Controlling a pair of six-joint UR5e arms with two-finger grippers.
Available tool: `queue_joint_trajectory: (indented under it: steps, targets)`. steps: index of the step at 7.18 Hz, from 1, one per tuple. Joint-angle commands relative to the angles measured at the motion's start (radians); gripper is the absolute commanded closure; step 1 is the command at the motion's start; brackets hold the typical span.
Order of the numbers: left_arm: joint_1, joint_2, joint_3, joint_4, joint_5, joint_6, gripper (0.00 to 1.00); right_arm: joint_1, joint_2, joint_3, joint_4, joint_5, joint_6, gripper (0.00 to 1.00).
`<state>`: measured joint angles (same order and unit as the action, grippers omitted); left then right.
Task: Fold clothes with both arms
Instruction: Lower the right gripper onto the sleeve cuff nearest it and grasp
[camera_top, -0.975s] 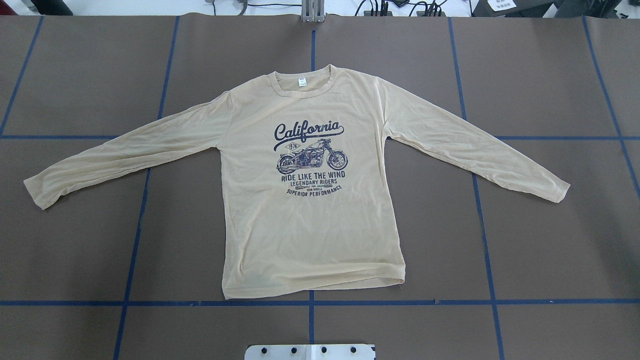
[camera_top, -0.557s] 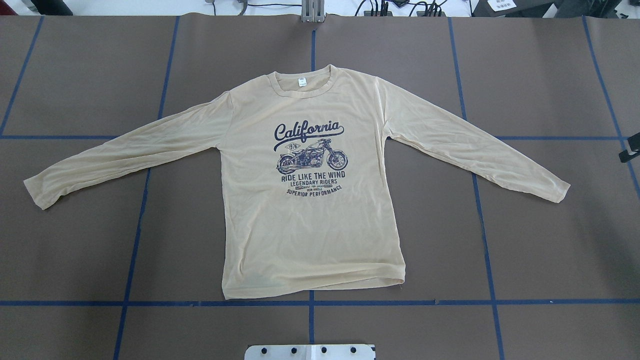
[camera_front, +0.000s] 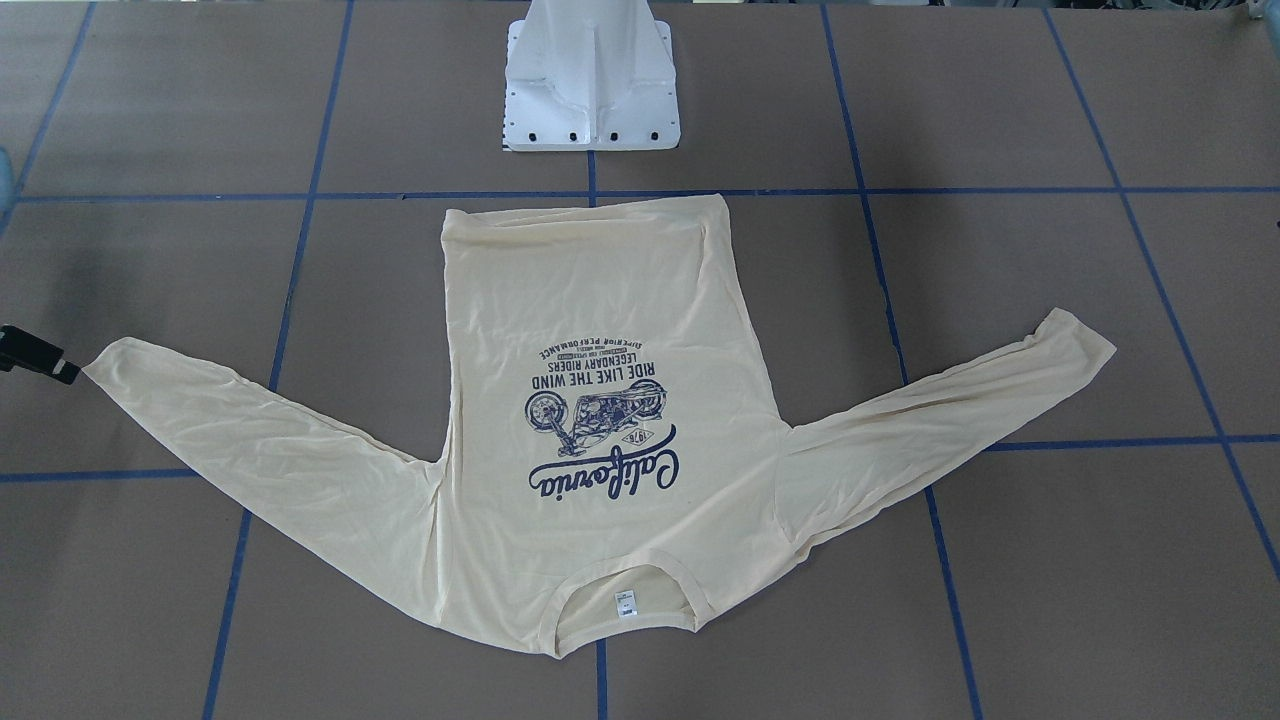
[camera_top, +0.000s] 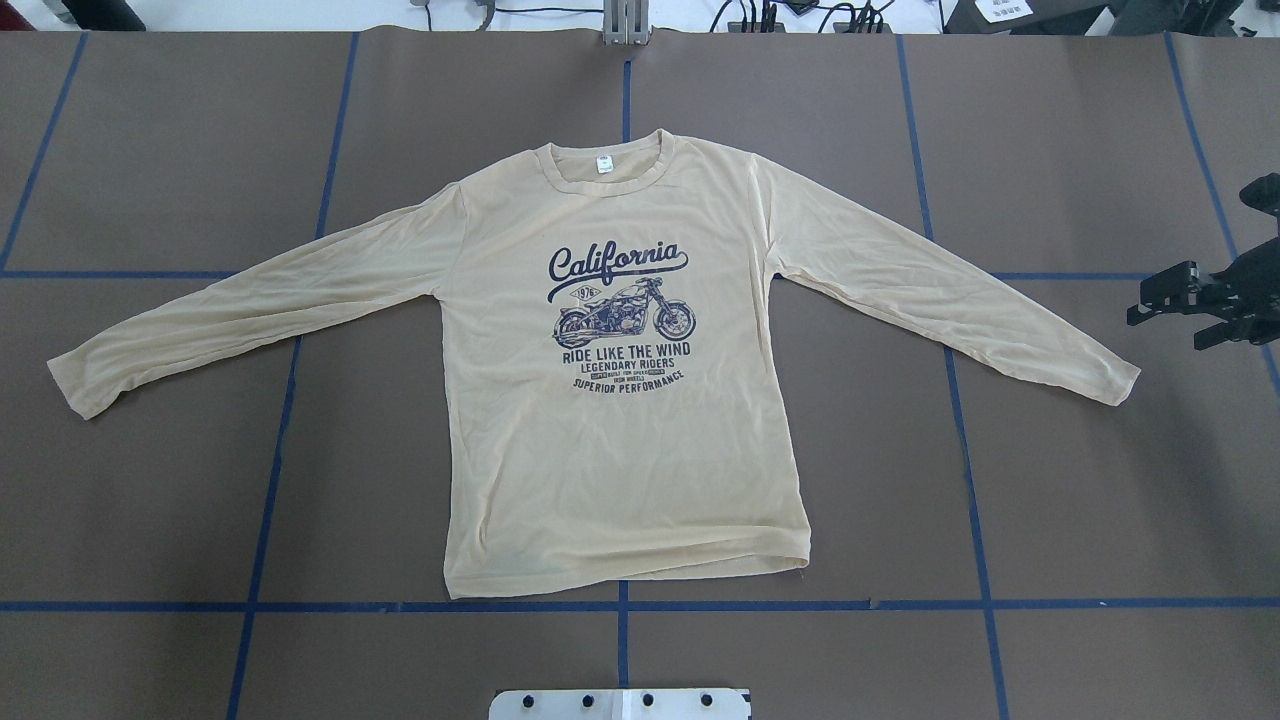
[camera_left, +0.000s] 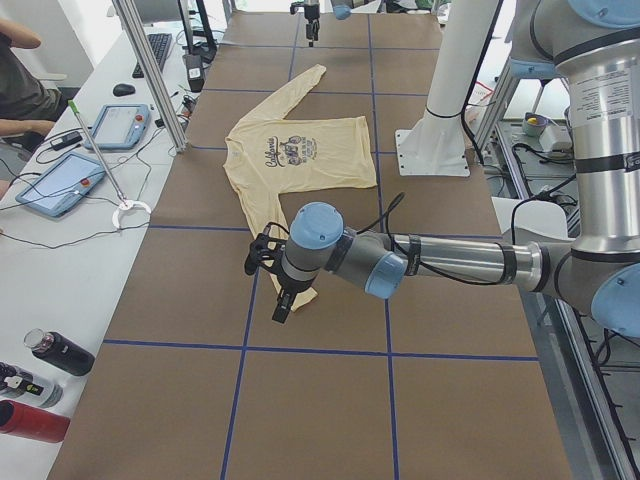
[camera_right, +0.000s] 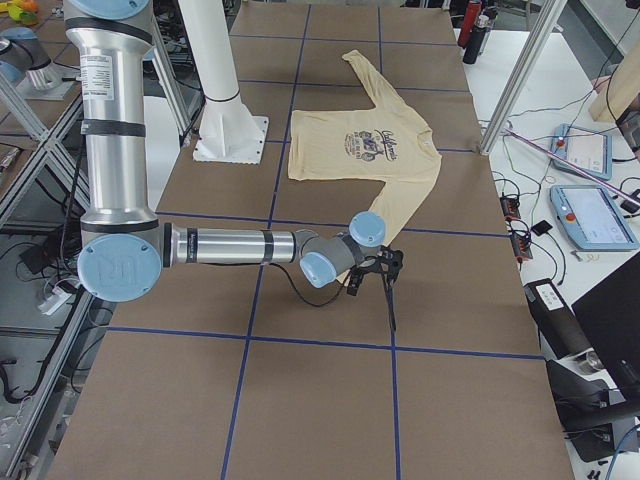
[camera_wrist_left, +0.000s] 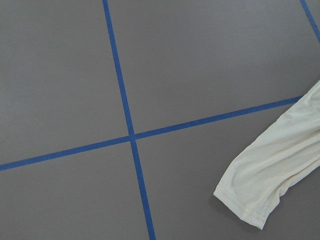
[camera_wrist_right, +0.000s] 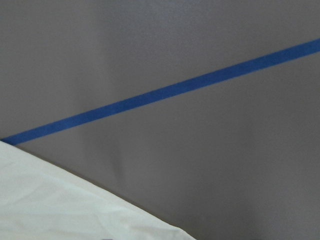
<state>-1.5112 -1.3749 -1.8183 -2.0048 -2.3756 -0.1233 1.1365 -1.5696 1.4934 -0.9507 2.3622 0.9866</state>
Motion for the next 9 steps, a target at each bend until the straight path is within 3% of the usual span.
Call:
queue_joint_trajectory:
  steps: [1, 9]
  targets:
    - [0.005, -0.001, 0.014, -0.017, -0.014, -0.001, 0.0, -0.044, -0.004, -0.027, 0.029, -0.032, 0.05, 0.08]
    - [0.006, 0.0, 0.024, -0.02, -0.06, 0.002, 0.0, -0.078, -0.014, -0.028, 0.029, -0.029, 0.053, 0.22]
